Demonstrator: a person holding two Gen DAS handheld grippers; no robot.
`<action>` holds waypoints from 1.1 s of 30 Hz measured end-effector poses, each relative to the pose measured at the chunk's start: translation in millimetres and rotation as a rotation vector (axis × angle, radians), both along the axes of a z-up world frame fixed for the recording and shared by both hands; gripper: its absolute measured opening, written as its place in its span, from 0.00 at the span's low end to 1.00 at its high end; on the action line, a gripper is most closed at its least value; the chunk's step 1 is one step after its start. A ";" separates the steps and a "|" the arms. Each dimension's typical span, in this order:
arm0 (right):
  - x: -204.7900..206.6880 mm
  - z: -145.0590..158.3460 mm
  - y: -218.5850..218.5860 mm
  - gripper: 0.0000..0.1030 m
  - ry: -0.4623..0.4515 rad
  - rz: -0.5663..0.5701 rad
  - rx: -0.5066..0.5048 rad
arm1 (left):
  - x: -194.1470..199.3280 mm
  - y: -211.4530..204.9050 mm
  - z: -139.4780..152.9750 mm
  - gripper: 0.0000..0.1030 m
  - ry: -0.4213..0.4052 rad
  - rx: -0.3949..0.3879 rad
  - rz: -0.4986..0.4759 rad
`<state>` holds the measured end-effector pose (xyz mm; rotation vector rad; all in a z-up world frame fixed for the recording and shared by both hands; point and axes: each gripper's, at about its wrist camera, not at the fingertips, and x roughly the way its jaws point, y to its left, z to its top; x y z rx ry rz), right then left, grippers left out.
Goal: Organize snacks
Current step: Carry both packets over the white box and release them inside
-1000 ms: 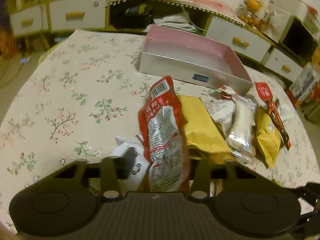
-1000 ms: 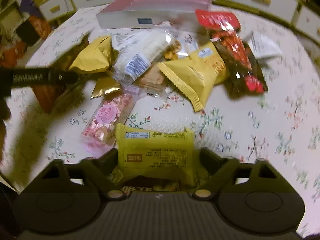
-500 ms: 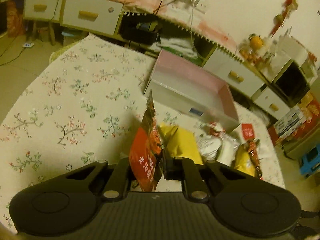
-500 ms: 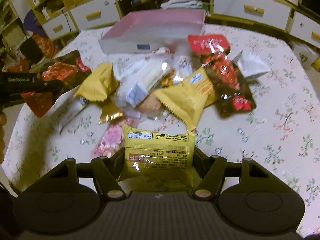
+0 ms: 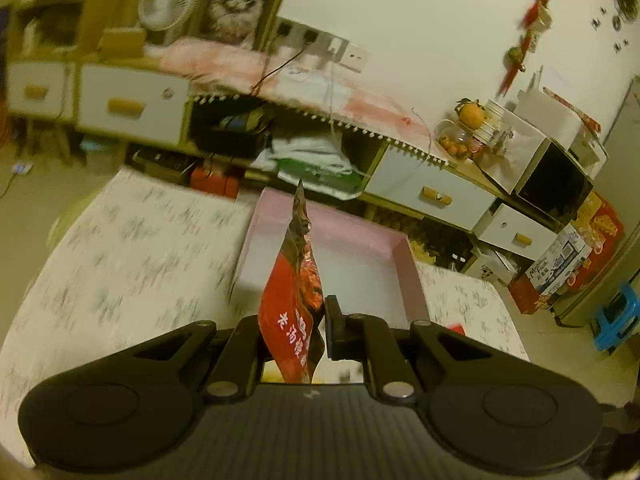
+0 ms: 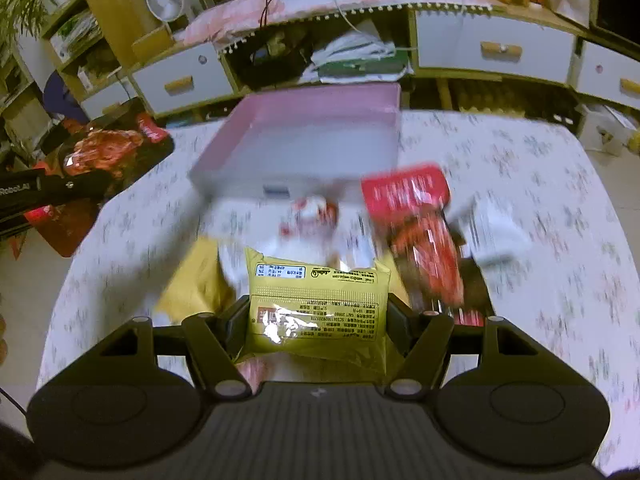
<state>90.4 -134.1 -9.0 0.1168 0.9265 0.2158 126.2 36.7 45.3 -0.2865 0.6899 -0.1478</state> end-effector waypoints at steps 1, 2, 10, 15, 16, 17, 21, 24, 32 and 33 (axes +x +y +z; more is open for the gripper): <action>11.6 1.7 0.5 0.63 0.003 0.001 0.004 | 13.6 -2.4 -2.6 0.14 0.003 0.008 -0.003; 24.8 3.0 1.1 0.63 0.007 -0.003 0.016 | 24.6 -3.4 -6.7 0.14 0.010 0.009 -0.004; 114.6 -6.8 17.2 0.63 0.029 -0.015 0.053 | 95.0 -3.8 -36.6 0.14 0.020 -0.014 -0.007; 154.5 -25.9 21.5 0.63 0.061 -0.034 0.070 | 122.7 -0.7 -57.8 0.14 0.038 -0.027 -0.006; 159.2 -32.4 21.7 0.63 0.068 -0.041 0.074 | 126.7 0.1 -60.1 0.14 0.042 -0.030 -0.008; 163.1 -35.8 21.2 0.63 0.074 -0.045 0.080 | 129.4 1.2 -64.3 0.14 0.048 -0.029 -0.010; 173.6 -47.5 19.8 0.64 0.096 -0.069 0.091 | 132.4 1.5 -74.8 0.14 0.083 -0.010 -0.039; 176.4 -49.7 19.1 0.69 0.088 -0.096 0.089 | 128.5 2.0 -72.0 0.17 0.088 0.001 -0.036; 147.2 -12.4 -0.2 0.74 0.062 -0.147 0.147 | 103.0 12.0 -38.9 0.39 0.067 -0.042 -0.017; 139.6 -7.1 -3.8 0.75 0.056 -0.153 0.153 | 97.4 15.7 -34.3 0.41 0.061 -0.054 -0.010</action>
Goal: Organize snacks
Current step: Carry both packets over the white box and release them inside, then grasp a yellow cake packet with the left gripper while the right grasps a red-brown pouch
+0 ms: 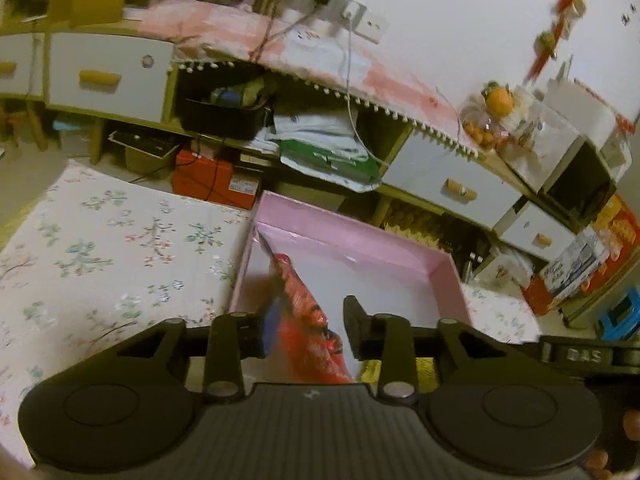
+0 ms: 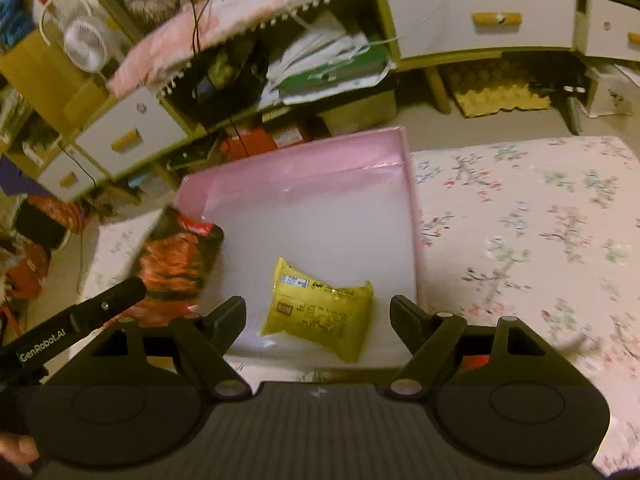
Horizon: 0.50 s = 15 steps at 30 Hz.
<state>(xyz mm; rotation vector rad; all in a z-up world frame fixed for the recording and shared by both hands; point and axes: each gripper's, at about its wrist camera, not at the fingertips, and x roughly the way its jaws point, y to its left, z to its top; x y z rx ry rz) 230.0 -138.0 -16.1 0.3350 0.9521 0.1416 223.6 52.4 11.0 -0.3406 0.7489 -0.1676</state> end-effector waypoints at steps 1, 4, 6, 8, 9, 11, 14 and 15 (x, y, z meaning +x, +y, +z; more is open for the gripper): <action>-3.6 4.7 -2.2 0.76 -0.004 -0.005 0.003 | -5.7 3.5 4.3 0.42 -0.003 -0.010 0.007; -29.1 20.1 -13.7 0.78 -0.024 -0.025 0.030 | -19.0 10.6 14.7 0.42 -0.002 -0.020 0.026; -43.6 28.3 -19.9 0.80 -0.028 -0.036 0.057 | -28.2 13.4 19.7 0.43 0.009 -0.031 0.033; -56.0 36.2 -22.5 0.82 -0.028 -0.042 0.071 | -37.3 12.5 22.4 0.45 0.036 -0.036 0.026; -59.4 38.7 -20.3 0.83 -0.027 -0.038 0.068 | -43.3 11.6 23.1 0.50 0.050 -0.036 0.022; -74.5 45.3 -19.2 0.85 -0.029 -0.016 0.059 | -55.7 7.4 23.1 0.56 0.065 -0.043 0.012; -90.7 49.5 -16.6 0.87 -0.043 0.002 0.050 | -74.2 -3.4 21.1 0.63 0.091 -0.041 -0.026; -95.1 49.8 -16.3 0.88 -0.048 0.010 0.044 | -79.0 -7.0 19.5 0.68 0.100 -0.033 -0.036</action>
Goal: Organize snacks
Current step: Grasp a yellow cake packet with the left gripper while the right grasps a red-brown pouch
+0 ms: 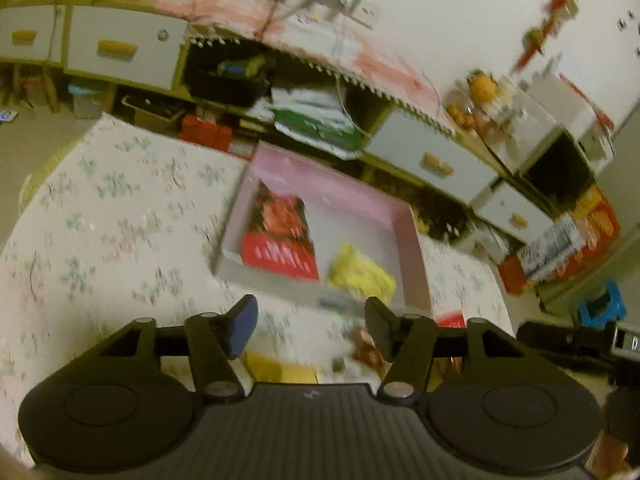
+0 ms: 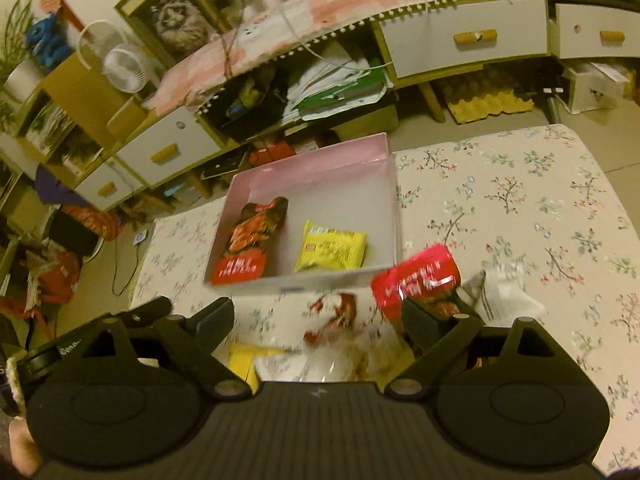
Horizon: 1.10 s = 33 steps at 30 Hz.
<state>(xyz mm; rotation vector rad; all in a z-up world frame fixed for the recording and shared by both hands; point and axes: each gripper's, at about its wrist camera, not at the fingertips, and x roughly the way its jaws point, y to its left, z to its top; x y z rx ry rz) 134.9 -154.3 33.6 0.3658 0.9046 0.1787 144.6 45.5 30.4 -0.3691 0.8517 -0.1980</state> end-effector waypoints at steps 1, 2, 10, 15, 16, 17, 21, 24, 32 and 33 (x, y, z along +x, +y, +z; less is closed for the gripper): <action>-2.9 -0.8 0.8 0.88 -0.004 0.008 -0.014 | -3.8 -3.6 -2.4 0.71 0.014 0.010 -0.008; -5.7 -1.8 1.7 0.88 -0.012 0.021 -0.033 | -6.8 -6.3 -6.2 0.71 0.031 0.021 -0.016; -5.3 -28.1 -11.6 0.88 -0.030 0.075 -0.219 | -14.6 -23.3 -37.7 0.72 0.117 0.084 -0.064; 3.6 -57.6 -18.1 0.81 0.030 0.121 -0.305 | -11.0 -31.5 -49.7 0.73 0.147 0.102 -0.073; 4.8 -62.5 -17.0 0.78 0.040 0.134 -0.314 | -12.1 -33.6 -51.3 0.73 0.156 0.107 -0.075; 6.1 -66.7 -16.1 0.77 0.048 0.146 -0.321 | -11.3 -35.1 -52.7 0.74 0.164 0.111 -0.077; 7.3 -77.6 -15.6 0.75 0.058 0.169 -0.323 | -10.3 -36.7 -58.9 0.77 0.185 0.126 -0.074; 12.6 -87.3 -18.2 0.75 0.076 0.177 -0.316 | -9.9 -37.8 -64.5 0.78 0.200 0.142 -0.076; 27.8 -101.1 -25.8 0.75 0.090 0.175 -0.297 | -2.7 -44.3 -79.0 0.79 0.227 0.187 -0.089; 28.9 -102.4 -26.1 0.75 0.090 0.177 -0.299 | -1.3 -45.1 -81.0 0.79 0.230 0.192 -0.090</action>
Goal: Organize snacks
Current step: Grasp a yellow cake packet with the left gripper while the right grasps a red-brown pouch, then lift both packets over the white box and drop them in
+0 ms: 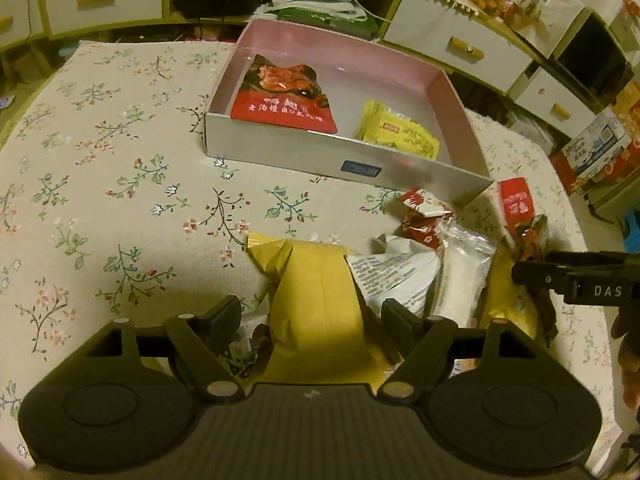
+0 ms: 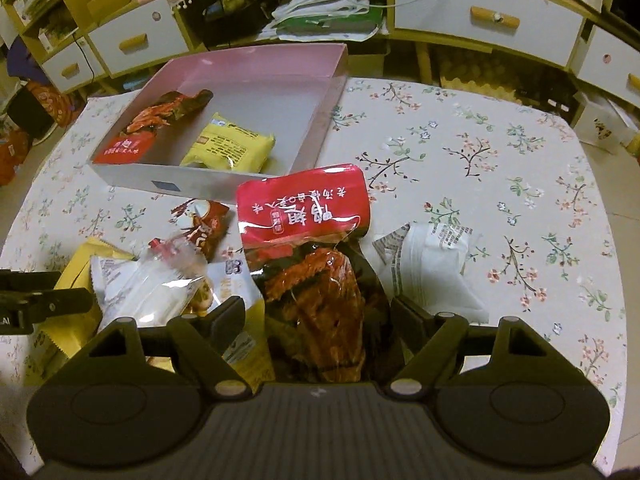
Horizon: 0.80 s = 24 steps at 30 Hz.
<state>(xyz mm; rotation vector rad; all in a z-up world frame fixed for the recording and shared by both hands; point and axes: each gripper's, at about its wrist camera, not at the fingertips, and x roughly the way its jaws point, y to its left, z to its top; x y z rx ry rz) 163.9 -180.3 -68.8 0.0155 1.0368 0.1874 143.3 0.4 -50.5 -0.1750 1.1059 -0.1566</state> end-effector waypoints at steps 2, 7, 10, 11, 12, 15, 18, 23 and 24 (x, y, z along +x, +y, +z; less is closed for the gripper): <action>2.7 -1.8 0.8 0.75 -0.003 0.013 -0.007 | 2.5 -0.7 -3.4 0.79 0.004 0.007 0.000; 10.8 -11.2 1.5 0.68 0.011 0.037 -0.009 | 7.6 -1.0 -11.0 0.79 0.011 0.028 0.003; 13.7 -13.4 1.7 0.47 0.037 0.041 0.011 | 9.5 1.0 -13.6 0.68 0.015 0.015 0.001; 13.5 -12.0 2.0 0.44 0.038 0.035 0.009 | 9.6 1.4 -14.0 0.64 0.017 0.007 -0.005; 13.1 -10.3 2.2 0.41 0.041 0.032 0.010 | 9.2 1.8 -13.9 0.56 0.018 0.002 -0.008; 9.8 -4.2 1.4 0.34 0.041 0.027 0.021 | 8.2 2.5 -13.0 0.53 0.015 0.002 -0.015; 9.6 0.8 -2.5 0.27 0.030 0.008 0.019 | 7.6 4.1 -10.3 0.49 0.009 -0.005 -0.015; 8.7 11.9 -10.0 0.14 0.002 -0.035 0.016 | 7.0 7.8 -6.1 0.47 0.003 -0.010 -0.007; 8.3 12.0 -11.3 0.13 0.002 -0.040 0.014 | 6.6 8.1 -5.1 0.47 0.001 -0.012 -0.008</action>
